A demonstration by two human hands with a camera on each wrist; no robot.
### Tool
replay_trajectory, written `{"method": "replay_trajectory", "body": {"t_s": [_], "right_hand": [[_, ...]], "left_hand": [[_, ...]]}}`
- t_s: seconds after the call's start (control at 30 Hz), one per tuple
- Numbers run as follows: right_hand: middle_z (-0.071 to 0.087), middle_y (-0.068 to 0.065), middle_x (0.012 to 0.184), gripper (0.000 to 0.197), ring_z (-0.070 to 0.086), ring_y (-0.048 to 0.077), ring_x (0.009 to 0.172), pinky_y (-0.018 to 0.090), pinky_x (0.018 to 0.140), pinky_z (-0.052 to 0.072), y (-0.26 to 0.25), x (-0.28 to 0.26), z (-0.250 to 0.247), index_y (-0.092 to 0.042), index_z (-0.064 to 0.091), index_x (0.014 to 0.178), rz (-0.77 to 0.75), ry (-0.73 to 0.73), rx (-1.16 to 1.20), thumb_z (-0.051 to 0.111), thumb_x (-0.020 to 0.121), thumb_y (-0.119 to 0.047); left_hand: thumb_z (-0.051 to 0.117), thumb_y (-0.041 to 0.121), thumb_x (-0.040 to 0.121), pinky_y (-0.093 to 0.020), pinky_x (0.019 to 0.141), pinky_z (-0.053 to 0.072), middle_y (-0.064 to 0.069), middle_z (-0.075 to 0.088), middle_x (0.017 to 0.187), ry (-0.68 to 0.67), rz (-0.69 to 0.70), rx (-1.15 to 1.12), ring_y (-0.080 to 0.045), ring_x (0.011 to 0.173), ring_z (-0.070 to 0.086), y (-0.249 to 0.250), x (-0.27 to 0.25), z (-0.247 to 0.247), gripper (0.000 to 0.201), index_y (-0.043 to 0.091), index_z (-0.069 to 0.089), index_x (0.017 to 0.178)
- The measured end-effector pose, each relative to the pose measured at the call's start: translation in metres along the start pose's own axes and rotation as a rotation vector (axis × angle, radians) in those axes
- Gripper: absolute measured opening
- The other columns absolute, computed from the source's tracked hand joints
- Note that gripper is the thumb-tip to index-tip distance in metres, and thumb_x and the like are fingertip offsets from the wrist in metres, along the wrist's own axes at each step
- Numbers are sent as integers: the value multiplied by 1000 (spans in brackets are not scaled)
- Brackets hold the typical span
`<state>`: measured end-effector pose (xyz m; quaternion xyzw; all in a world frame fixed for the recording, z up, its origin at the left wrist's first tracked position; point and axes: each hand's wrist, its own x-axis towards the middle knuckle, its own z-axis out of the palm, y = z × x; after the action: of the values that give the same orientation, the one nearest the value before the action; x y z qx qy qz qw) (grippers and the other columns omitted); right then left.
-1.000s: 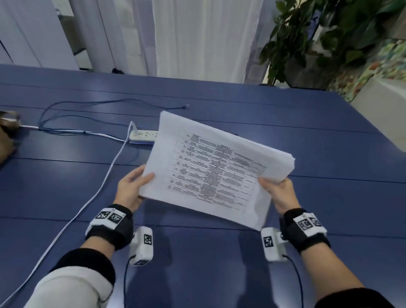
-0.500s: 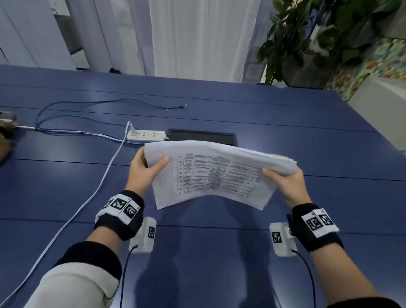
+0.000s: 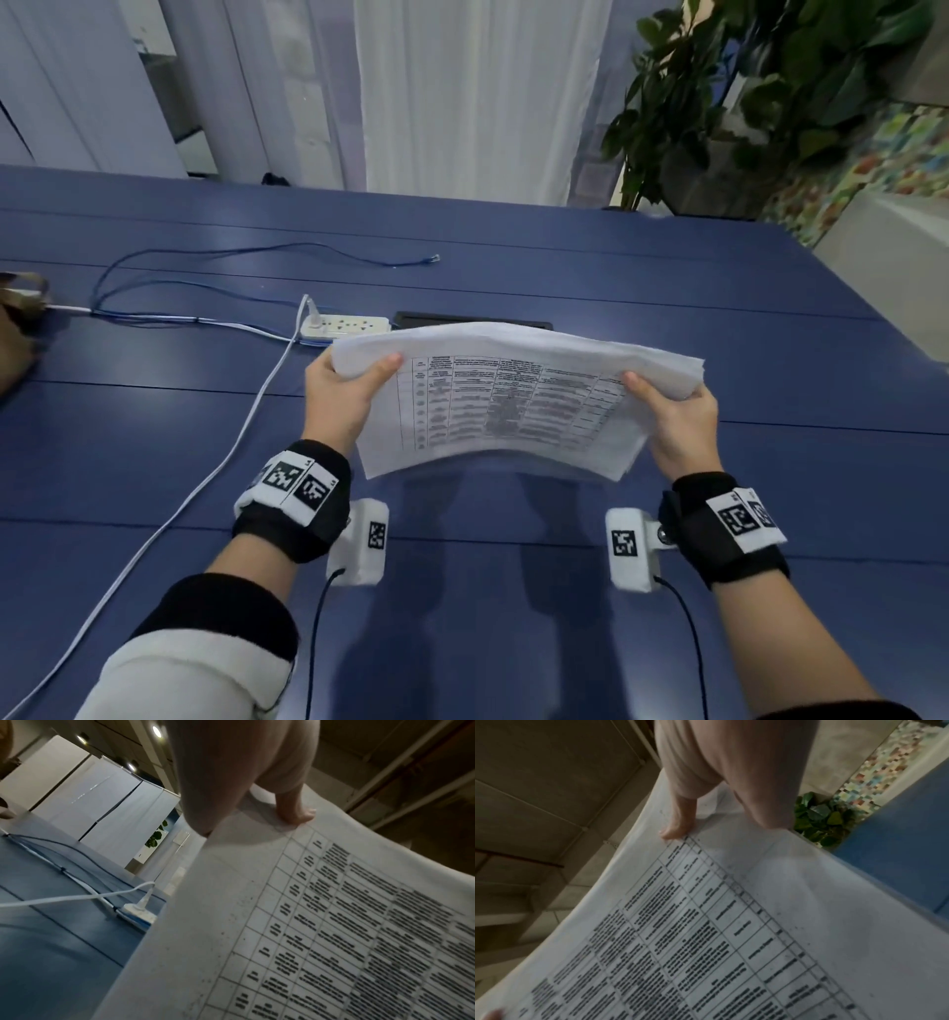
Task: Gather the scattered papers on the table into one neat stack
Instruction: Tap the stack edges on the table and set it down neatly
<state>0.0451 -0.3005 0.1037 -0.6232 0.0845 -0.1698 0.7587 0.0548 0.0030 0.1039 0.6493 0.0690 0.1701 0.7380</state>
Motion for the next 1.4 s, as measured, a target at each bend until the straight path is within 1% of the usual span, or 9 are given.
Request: {"method": "replay_trajectory", "body": {"t_s": [0.17, 0.33, 0.53, 0.7, 0.87, 1.03, 1.13, 1.2, 1.4], "right_hand": [[62, -7, 89, 28, 60, 1, 72, 14, 64, 50, 0, -3, -3, -21, 60, 90, -59, -46, -132, 76, 72, -8], [61, -3, 85, 13, 54, 8, 71, 17, 65, 46, 1, -3, 6, -21, 54, 78, -38, 124, -53, 60, 89, -26], [58, 1, 81, 21, 51, 19, 83, 32, 80, 41, 3, 1, 17, -24, 54, 74, -32, 313, -37, 53, 84, -5], [56, -5, 80, 22, 51, 10, 73, 21, 70, 43, 0, -1, 15, -24, 55, 76, -56, 263, -55, 53, 86, -4], [59, -5, 86, 14, 52, -2, 70, 10, 67, 43, -1, -3, 9, -28, 59, 80, -134, 152, -162, 62, 87, -16], [60, 4, 97, 19, 53, -10, 77, 6, 71, 41, -8, -5, -5, -31, 63, 78, -283, 59, -387, 64, 87, -14], [60, 4, 106, 8, 51, 2, 99, 32, 97, 42, -12, -6, 0, -32, 66, 80, -372, -8, -598, 62, 86, -28], [59, -5, 115, 25, 43, 8, 113, 48, 108, 20, -14, -8, 8, -30, 70, 87, -497, 31, -882, 51, 84, -46], [59, 2, 129, 58, 54, 18, 121, 50, 111, 0, -11, -26, 63, -18, 51, 130, -897, -270, -1467, 41, 88, -56]], "left_hand": [[76, 8, 72, -16, 71, 49, 12, 68, 79, -53, 47, 48, 2, 73, 61, 1, 3, -7, 24, 25, 61, 76], [74, 30, 73, -25, 85, 46, 2, 67, 88, 101, 38, -19, -7, 84, 60, -3, 3, 2, 15, 27, 60, 75], [59, 12, 85, -29, 85, 44, -1, 62, 86, 206, 0, -58, -13, 83, 55, -7, 5, 8, 18, 26, 59, 74], [55, 19, 89, -26, 75, 45, 0, 63, 81, 156, -18, -30, -13, 77, 55, -7, 3, 5, 21, 25, 65, 71], [63, 26, 84, -34, 94, 43, 2, 67, 89, 114, 32, -7, -15, 91, 58, -7, 4, 3, 5, 30, 62, 81], [84, 22, 58, -21, 86, 48, 0, 63, 109, -72, 3, 127, -10, 98, 60, -19, 5, -11, 50, 34, 56, 97], [78, 1, 65, -12, 66, 51, 7, 71, 79, -119, -8, 86, 1, 72, 66, -18, 3, -11, 33, 20, 61, 86], [76, 0, 67, -13, 63, 51, 11, 72, 68, -127, 5, 83, 2, 66, 67, -19, 3, -12, 24, 15, 63, 79], [74, -2, 68, -12, 62, 50, 13, 70, 64, -129, 8, 49, 3, 62, 64, -21, 4, -14, 25, 17, 61, 76]]}}
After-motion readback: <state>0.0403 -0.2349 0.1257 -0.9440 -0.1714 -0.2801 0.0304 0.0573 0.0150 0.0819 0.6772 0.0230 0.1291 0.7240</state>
